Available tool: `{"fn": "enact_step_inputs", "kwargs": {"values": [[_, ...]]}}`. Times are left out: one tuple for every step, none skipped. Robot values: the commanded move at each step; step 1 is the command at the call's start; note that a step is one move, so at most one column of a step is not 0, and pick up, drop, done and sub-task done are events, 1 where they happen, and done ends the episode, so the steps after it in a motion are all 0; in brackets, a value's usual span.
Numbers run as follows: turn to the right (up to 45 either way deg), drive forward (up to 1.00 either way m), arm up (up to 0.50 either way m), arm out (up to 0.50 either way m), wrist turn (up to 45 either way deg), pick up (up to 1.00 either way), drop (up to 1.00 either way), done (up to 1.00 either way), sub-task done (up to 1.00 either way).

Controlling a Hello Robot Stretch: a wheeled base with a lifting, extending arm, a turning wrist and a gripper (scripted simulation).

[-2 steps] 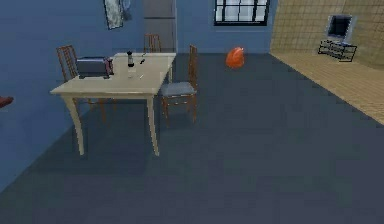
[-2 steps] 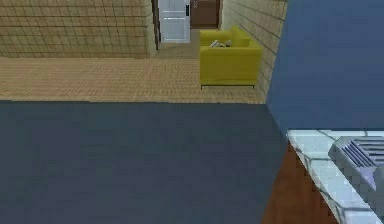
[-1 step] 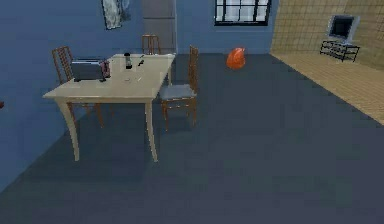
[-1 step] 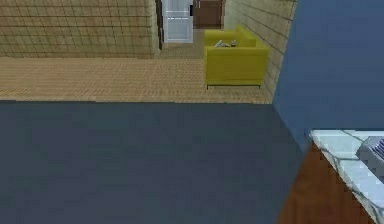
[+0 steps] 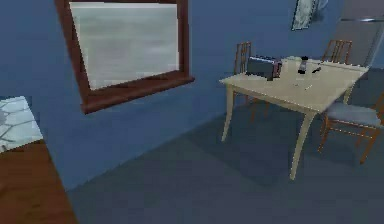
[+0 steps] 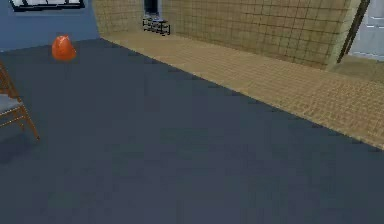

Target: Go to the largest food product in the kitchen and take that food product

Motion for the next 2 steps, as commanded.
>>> {"fn": "enact_step_inputs", "kwargs": {"values": [[-45.0, 0.00, 0.00, 0.00, 0.0, 0.00, 0.00, 0.00, 0.00], [-45.0, 0.00, 0.00, 0.00, 0.0, 0.00, 0.00, 0.00, 0.00]]}}
